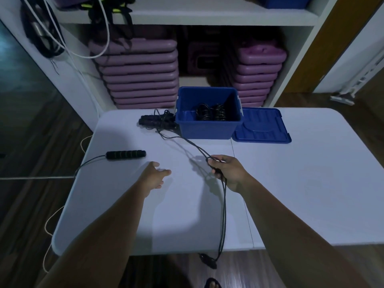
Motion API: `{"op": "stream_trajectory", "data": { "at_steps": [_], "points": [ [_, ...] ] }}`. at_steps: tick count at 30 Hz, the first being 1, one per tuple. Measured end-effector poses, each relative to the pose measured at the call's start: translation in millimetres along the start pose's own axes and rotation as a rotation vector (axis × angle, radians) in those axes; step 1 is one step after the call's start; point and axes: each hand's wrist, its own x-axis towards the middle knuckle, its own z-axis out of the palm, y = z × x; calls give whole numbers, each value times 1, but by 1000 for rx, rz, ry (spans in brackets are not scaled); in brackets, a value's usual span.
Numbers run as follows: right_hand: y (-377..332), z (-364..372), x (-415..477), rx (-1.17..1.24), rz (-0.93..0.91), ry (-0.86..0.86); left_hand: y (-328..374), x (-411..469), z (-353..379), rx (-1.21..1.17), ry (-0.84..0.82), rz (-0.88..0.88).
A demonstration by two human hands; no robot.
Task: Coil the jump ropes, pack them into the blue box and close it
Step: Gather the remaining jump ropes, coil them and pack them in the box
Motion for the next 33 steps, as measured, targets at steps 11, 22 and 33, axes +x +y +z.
{"op": "stream_trajectory", "data": {
  "at_steps": [11,22,33],
  "points": [
    [3,-3,-6,9,5,-17,-10,-11,-5,129,-56,-17],
    [0,3,-18,56,-3,-32,21,-45,18,103,-208,99],
    [-8,-3,-52,54,-11,-80,42,-80,39,-85,-240,117]
  ]
}}
